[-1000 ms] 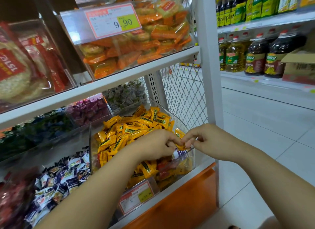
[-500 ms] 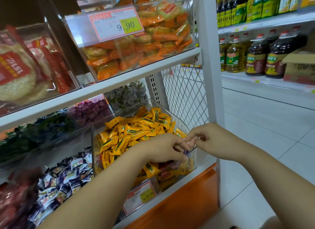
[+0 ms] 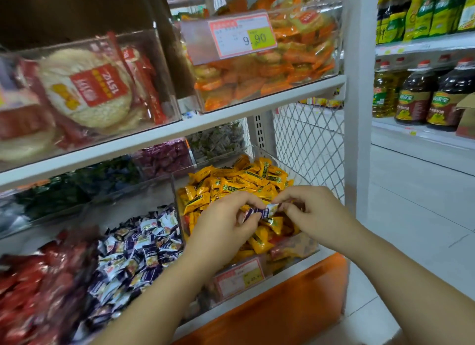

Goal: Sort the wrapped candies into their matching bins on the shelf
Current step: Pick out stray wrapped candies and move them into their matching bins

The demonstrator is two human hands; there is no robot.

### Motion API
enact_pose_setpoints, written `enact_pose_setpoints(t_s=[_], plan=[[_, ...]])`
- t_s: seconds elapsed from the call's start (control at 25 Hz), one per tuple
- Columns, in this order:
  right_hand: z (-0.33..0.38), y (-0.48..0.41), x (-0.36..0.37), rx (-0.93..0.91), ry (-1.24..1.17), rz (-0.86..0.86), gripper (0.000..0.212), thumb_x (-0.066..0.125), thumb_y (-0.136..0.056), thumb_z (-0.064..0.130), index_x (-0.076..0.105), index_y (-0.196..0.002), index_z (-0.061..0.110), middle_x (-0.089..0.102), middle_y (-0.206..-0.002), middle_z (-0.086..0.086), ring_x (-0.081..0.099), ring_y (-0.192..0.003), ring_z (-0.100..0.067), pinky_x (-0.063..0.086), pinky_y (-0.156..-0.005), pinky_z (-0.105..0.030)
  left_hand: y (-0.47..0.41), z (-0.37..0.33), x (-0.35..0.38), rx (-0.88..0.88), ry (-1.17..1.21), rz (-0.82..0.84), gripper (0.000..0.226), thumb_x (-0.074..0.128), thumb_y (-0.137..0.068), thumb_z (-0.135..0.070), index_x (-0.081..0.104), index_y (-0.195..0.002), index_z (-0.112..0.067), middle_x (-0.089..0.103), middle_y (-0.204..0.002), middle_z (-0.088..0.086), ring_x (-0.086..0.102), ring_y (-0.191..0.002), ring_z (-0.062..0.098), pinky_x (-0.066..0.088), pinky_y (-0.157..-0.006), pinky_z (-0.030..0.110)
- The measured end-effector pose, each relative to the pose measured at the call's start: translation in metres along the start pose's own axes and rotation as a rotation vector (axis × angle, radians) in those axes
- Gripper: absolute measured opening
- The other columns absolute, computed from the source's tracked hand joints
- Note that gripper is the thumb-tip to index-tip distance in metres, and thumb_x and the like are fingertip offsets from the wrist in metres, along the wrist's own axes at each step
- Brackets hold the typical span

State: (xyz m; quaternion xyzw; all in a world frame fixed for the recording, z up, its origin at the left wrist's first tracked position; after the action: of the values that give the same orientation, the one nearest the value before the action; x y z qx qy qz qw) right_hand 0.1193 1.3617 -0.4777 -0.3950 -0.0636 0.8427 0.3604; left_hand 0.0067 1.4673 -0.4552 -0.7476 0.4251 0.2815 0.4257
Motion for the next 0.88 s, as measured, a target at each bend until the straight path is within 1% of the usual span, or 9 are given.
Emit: enact_pose_setpoints(t_s=[0.08,0.16,0.28,0.4,0.44,0.52,0.64,0.8,0.88], plan=[[0.021,-0.005,0.023,-0.06,-0.013,0.041,0.025,0.053,-0.089,0.008,0.067,-0.089,0.029,0.062,-0.077,0.021,0.056,-0.059,0.003,0.038,-0.055,-0.012,0.02,0.02,-0.029,-0.036,0.037,-0.138,0.025,0.063,-0.086,-0.019,0.056,-0.084,-0.042,0.05,-0.064,-0.016,0.046,-0.056,0.004,0.035,-0.05,0.015],[0.037,-0.011,0.044,-0.105,-0.019,0.065,0.023,0.054,-0.088,0.008,0.069,-0.092,0.025,0.06,-0.079,0.024,0.056,-0.067,0.012,0.037,-0.059,-0.007,0.038,0.042,-0.053,-0.108,0.051,-0.262,0.026,0.063,-0.085,-0.017,0.056,-0.083,-0.042,0.052,-0.064,-0.014,0.046,-0.054,0.005,0.038,-0.049,0.017],[0.054,-0.021,0.072,-0.14,0.007,0.107,0.022,0.054,-0.089,0.01,0.07,-0.098,0.022,0.059,-0.083,0.027,0.059,-0.078,0.006,0.043,-0.064,-0.01,0.063,0.08,-0.079,-0.235,-0.05,-0.374,0.028,0.062,-0.086,-0.015,0.053,-0.084,-0.042,0.054,-0.07,-0.01,0.048,-0.059,0.005,0.035,-0.052,0.019],[0.065,-0.027,0.089,-0.161,0.03,0.123,0.023,0.054,-0.089,0.01,0.07,-0.099,0.024,0.06,-0.086,0.024,0.064,-0.085,-0.007,0.052,-0.075,-0.027,0.082,0.113,-0.086,-0.34,-0.198,-0.284,0.02,0.06,-0.088,-0.024,0.057,-0.105,-0.036,0.058,-0.099,-0.015,0.051,-0.062,-0.001,0.033,-0.057,0.018],[0.067,-0.028,0.09,-0.169,0.038,0.113,0.023,0.054,-0.089,0.01,0.07,-0.098,0.024,0.061,-0.087,0.022,0.063,-0.087,-0.007,0.052,-0.078,-0.026,0.085,0.12,-0.085,-0.348,-0.218,-0.243,0.025,0.059,-0.089,-0.027,0.056,-0.113,-0.034,0.055,-0.11,-0.016,0.053,-0.067,-0.002,0.035,-0.061,0.015],[0.067,-0.029,0.086,-0.189,0.026,0.09,0.024,0.055,-0.089,0.008,0.07,-0.097,0.025,0.064,-0.089,0.019,0.059,-0.088,0.003,0.048,-0.079,-0.016,0.087,0.125,-0.086,-0.347,-0.21,-0.218,0.03,0.057,-0.09,-0.028,0.055,-0.119,-0.033,0.049,-0.122,-0.017,0.056,-0.073,-0.002,0.041,-0.071,0.016],[0.059,-0.025,0.07,-0.2,-0.002,0.054,0.026,0.058,-0.086,0.006,0.07,-0.093,0.028,0.063,-0.088,0.025,0.057,-0.089,0.011,0.041,-0.073,-0.002,0.076,0.111,-0.086,-0.31,-0.159,-0.238,0.024,0.055,-0.092,-0.024,0.059,-0.114,-0.031,0.05,-0.121,-0.018,0.058,-0.08,-0.004,0.049,-0.076,0.021],[0.035,-0.014,0.04,-0.164,-0.017,0.015,0.031,0.06,-0.085,0.004,0.068,-0.084,0.034,0.064,-0.082,0.023,0.058,-0.079,0.011,0.041,-0.064,-0.004,0.047,0.073,-0.065,-0.174,-0.137,-0.193,0.02,0.053,-0.093,-0.023,0.063,-0.107,-0.033,0.058,-0.108,-0.02,0.054,-0.084,-0.003,0.047,-0.074,0.021],[0.019,-0.008,0.02,-0.122,-0.017,-0.021,0.034,0.061,-0.085,0.005,0.065,-0.081,0.039,0.066,-0.08,0.019,0.059,-0.074,0.006,0.041,-0.061,-0.006,0.031,0.051,-0.047,-0.083,-0.139,-0.148,0.02,0.053,-0.093,-0.022,0.064,-0.108,-0.03,0.058,-0.103,-0.021,0.051,-0.08,-0.007,0.042,-0.071,0.011]])
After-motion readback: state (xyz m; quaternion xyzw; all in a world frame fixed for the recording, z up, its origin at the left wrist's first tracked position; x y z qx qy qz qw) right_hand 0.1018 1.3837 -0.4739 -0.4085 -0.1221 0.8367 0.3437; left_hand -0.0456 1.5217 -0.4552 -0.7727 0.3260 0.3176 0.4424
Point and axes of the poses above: each hand's wrist, its own y-axis away from the middle knuckle, its own x-axis out of the palm, z = x × y, the point moved 6 cm from there along -y, towards the middle knuckle
